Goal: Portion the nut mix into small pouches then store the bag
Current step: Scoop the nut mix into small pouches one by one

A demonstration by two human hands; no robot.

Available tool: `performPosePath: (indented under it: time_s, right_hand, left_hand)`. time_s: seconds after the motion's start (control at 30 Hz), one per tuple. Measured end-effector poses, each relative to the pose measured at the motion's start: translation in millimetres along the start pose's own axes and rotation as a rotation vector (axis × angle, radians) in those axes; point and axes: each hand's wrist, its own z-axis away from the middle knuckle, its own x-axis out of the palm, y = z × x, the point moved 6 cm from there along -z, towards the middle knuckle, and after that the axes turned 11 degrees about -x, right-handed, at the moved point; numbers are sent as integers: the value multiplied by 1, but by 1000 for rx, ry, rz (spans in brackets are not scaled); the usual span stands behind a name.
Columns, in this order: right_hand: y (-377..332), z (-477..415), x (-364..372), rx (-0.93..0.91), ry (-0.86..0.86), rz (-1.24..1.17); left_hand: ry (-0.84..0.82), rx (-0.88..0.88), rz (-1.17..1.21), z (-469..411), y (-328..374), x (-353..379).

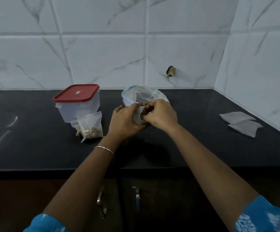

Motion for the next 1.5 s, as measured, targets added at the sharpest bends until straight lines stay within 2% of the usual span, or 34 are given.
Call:
performPosePath:
  time_s: [0.1,0.2,0.27,0.33,0.43,0.57,0.73,0.83,0.9,0.97,1.03,1.2,1.37,1.5]
  right_hand:
    - [6,-17,6,-7,30,83]
    - [14,-29,12,-32,61,-77]
    - [29,-27,2,17,171,-157]
    - [50,-19,-10,75,257,-82]
    - [80,-8,-19,166,146,130]
    - [96,1,-8,182,-139,322]
    - [97,3,-1,190,-207,263]
    - [91,1,-9,151,-114,200]
    - [82,-5,-19,67,21,208]
    - [68,-17,-25,-40,82,247]
    - [56,-35,-22,-113,47,320]
    - [46,-72,13,-204,-267,431]
    - [43,-80,2,-255,-132,775]
    - [46,-78,-4,-220,-179,893]
  left_hand:
    - [-1,-41,112,-14,-17,9]
    - [-38,-159,240,-24,-33,18]
    - [-71,-223,322,-29,-38,25]
    - [-88,-284,390,-32,-39,30]
    - [-157,-331,435,-35,-37,39]
    - [-250,-350,383,-34,-39,47]
    - [-290,-384,363,-27,-43,43]
    - [-232,-374,332,-27,-44,39]
    - [-156,-349,329,-29,-42,34]
    - [-112,-311,333,-31,-38,32]
    - [-91,-250,312,-35,-35,33]
    - [-142,-132,134,-43,-30,42]
    - [-182,-208,102,-46,-36,38]
    - [-155,-185,72,-45,-34,36]
